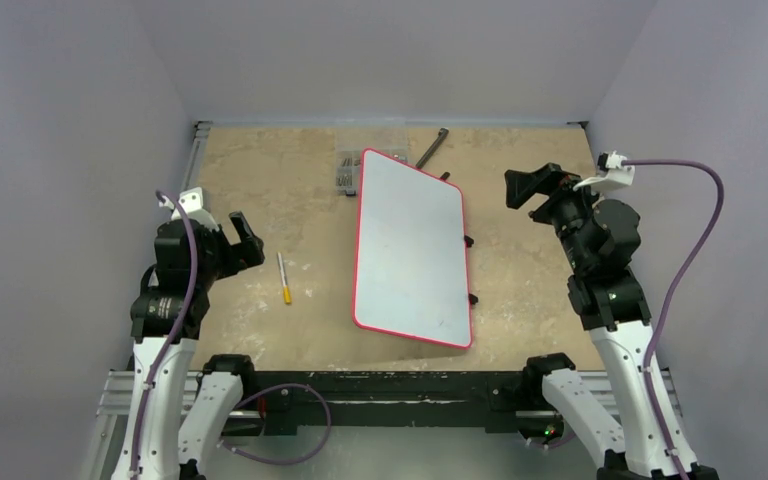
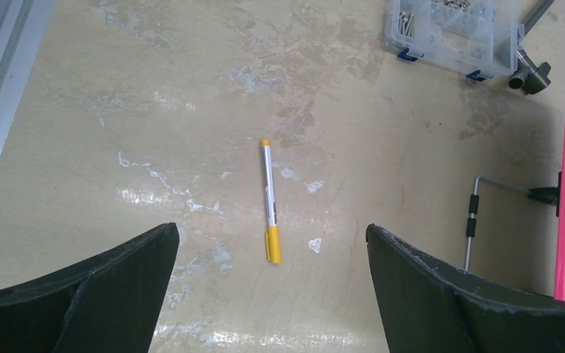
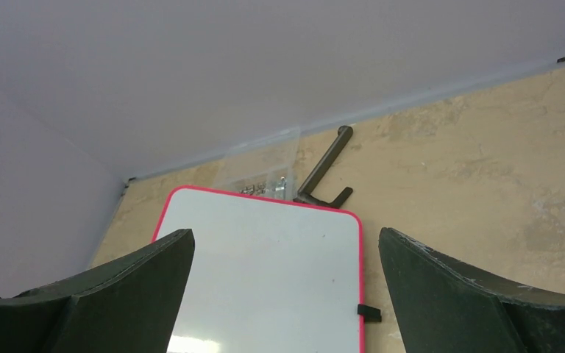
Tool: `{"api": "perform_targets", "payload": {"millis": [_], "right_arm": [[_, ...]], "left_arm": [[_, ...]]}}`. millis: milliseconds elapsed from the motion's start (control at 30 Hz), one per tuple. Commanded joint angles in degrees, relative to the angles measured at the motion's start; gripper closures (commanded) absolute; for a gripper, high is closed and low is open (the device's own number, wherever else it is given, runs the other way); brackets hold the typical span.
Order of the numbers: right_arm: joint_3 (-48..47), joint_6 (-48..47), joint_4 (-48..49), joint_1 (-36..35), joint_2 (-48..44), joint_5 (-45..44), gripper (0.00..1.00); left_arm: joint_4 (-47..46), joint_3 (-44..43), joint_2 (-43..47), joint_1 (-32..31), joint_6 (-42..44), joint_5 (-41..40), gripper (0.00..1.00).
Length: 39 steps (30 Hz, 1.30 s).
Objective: Write a sentence on the whiteboard
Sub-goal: Pick up the whiteboard marker at the center of the board.
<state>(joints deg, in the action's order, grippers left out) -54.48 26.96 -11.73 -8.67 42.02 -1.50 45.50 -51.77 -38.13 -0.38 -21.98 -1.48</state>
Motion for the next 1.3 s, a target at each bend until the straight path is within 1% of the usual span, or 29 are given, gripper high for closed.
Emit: {"api": "perform_targets", "payload": {"millis": [0, 133, 267, 400, 433, 500, 600, 833, 933, 1033, 1100, 1267], "right_arm": [[-0.8, 0.6, -0.2, 0.1, 0.0, 1.4, 0.01], [-0.9, 1.3, -1.4, 0.1, 0.6, 3.7, 0.01], [-0.8, 1.3, -3.0, 0.0, 0.7, 5.9, 0.01], [-1.2, 0.8, -4.7, 0.0, 1.6, 9.3, 0.01], [-1.9, 0.4, -6.0, 0.0, 2.2, 10.1, 0.01], [-3.2, -0.8, -8.8, 0.0, 3.3, 11.2, 0.01], [-3.4, -1.5, -10.9, 0.0, 4.1, 11.3, 0.01], [-0.5, -0.3, -9.2, 0.0, 3.2, 13.2, 0.01], [0.7, -0.4, -8.6, -0.1, 2.8, 13.3, 0.01], [1.3, -0.5, -7.9, 0.0, 2.6, 13.1, 0.01], [1.2, -0.7, -8.1, 0.0, 2.7, 13.1, 0.01], [2.0, -0.6, -6.9, 0.0, 3.1, 14.7, 0.01]], "left_arm": [[-1.3, -2.0, -0.4, 0.4, -0.6, 0.8, 0.00], [-0.9, -2.3, -1.0, 0.4, -1.4, -0.8, 0.01], [-0.3, -1.3, -1.0, 0.4, -5.9, -0.6, 0.06], [-3.1, 5.0, -1.6, 0.4, -13.6, 1.2, 0.11], [-3.8, 6.8, -2.2, 0.4, -14.1, 2.2, 0.13], [-4.3, 8.4, -3.6, 0.1, -14.2, 1.8, 0.14], [-4.5, 9.1, -5.7, -1.5, -14.8, -1.0, 0.14], [-6.8, 11.1, -9.9, -8.8, -16.7, -7.7, 0.14], [-8.6, 13.4, -10.4, -9.6, -17.0, -6.9, 0.14], [-9.4, 14.8, -10.9, -9.9, -17.5, -8.0, 0.15], [-10.6, 15.4, -11.7, -9.9, -17.9, -7.9, 0.17], [-13.5, 16.1, -16.3, -9.9, -18.9, -6.4, 0.27]]}}
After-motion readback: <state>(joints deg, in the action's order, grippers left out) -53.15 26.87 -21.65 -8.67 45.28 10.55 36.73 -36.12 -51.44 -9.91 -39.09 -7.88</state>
